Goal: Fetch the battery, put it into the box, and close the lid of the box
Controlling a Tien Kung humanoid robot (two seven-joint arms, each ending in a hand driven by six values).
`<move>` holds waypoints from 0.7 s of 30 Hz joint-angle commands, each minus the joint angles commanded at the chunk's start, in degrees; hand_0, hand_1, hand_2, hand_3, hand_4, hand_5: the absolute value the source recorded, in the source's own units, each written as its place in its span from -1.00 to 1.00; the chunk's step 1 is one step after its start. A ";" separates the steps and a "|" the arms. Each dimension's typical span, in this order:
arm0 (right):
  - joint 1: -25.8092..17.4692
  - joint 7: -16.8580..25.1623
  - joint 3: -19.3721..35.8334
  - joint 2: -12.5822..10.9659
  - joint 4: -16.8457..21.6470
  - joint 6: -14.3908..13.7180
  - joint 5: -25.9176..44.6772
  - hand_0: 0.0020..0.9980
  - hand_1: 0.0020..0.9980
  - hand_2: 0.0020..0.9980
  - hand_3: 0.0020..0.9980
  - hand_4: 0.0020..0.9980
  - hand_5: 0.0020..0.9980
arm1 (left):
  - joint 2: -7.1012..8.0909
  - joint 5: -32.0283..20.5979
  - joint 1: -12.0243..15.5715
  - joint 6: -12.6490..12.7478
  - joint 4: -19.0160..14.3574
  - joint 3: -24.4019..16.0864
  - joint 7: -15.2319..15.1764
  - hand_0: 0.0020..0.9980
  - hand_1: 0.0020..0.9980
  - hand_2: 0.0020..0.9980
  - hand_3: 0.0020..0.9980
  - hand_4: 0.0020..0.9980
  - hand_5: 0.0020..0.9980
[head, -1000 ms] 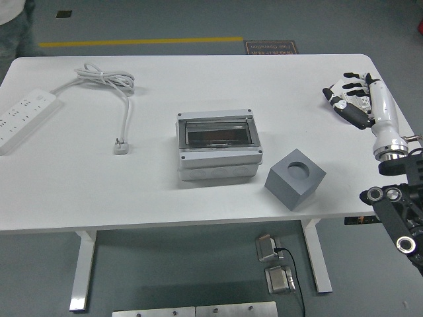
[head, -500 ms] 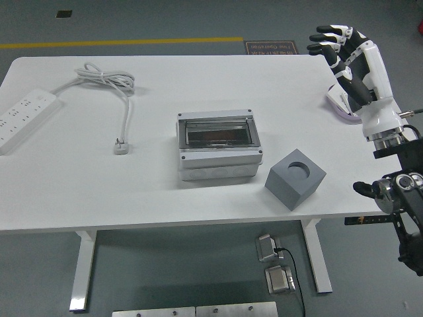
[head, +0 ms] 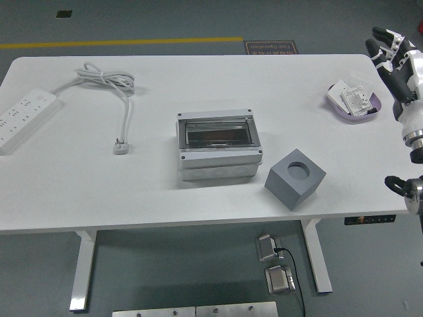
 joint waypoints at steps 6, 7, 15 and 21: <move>0.15 -7.69 0.32 0.02 0.03 -2.49 -13.30 0.52 0.41 0.51 0.55 0.74 0.38 | -0.11 1.43 0.10 -0.25 0.00 -0.74 0.07 0.29 0.27 0.07 0.26 0.49 -0.78; 0.15 -7.49 0.38 -0.11 -0.21 -3.17 -15.70 0.71 0.57 0.61 0.62 0.74 0.37 | -0.10 1.50 0.07 -0.25 0.00 -0.76 0.00 0.29 0.27 0.07 0.26 0.49 -0.76; -0.67 2.77 -1.45 -1.15 -1.51 -4.33 -10.05 0.83 0.64 0.63 0.62 0.67 0.31 | -0.26 1.44 -0.17 -0.13 0.00 -0.50 -0.66 0.29 0.27 0.07 0.26 0.49 -0.75; 0.57 2.59 2.93 -1.04 0.25 -14.62 -13.13 0.77 0.59 0.62 0.62 0.72 0.35 | -1.30 0.52 -0.24 0.18 0.00 0.46 -0.90 0.29 0.27 0.06 0.26 0.50 -0.72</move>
